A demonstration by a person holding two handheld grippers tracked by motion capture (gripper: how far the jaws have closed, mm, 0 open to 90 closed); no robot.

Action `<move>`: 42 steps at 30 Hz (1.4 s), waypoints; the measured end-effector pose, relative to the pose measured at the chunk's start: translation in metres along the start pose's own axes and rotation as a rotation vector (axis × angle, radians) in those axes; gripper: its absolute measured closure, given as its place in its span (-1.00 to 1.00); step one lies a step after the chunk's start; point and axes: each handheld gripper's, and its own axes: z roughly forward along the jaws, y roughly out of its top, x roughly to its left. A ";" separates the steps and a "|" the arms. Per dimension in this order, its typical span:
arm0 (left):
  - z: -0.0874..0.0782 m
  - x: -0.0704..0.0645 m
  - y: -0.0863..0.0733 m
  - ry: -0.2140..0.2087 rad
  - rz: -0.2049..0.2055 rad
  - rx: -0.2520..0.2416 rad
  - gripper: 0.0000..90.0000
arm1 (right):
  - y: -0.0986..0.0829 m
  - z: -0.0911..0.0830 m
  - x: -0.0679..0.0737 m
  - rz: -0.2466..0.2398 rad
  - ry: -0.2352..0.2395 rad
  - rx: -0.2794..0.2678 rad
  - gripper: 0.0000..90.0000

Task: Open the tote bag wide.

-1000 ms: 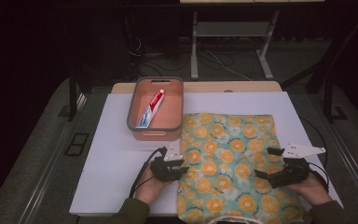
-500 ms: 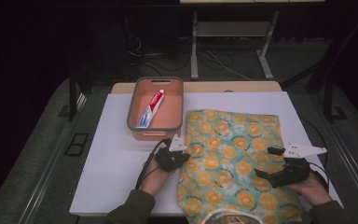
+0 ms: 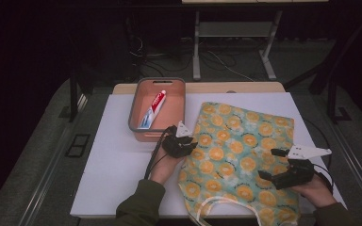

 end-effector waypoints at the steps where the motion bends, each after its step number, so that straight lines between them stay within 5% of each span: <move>1: -0.012 -0.003 0.001 0.007 -0.009 -0.017 0.30 | 0.000 0.000 0.000 -0.002 -0.001 -0.002 -0.98; 9: -0.052 -0.018 -0.018 -0.047 -0.033 -0.011 -0.29 | 0.000 0.001 0.001 -0.007 0.000 0.007 -0.98; 20: -0.066 -0.042 -0.061 -0.144 -0.096 0.080 -0.37 | 0.000 0.003 0.002 -0.012 0.000 0.011 -0.98; 24: -0.057 -0.050 -0.063 -0.160 -0.050 0.141 -0.29 | 0.000 0.002 0.002 -0.012 -0.002 0.012 -0.98; 29: -0.058 -0.056 -0.061 -0.100 0.031 0.158 0.03 | 0.000 0.002 0.002 -0.012 -0.001 0.012 -0.98; 32: -0.059 -0.058 -0.060 -0.105 0.057 0.152 0.54 | 0.000 0.003 0.002 -0.012 0.000 0.013 -0.98; 33: -0.058 -0.059 -0.060 -0.119 0.066 0.151 0.54 | 0.000 0.003 0.002 -0.012 0.000 0.013 -0.98; 34: -0.058 -0.059 -0.059 -0.134 0.073 0.150 0.90 | 0.000 0.003 0.003 -0.012 0.000 0.013 -0.98; 42: -0.055 -0.050 -0.050 -0.122 0.083 0.133 0.99 | 0.000 0.002 0.002 -0.004 0.002 0.006 -0.98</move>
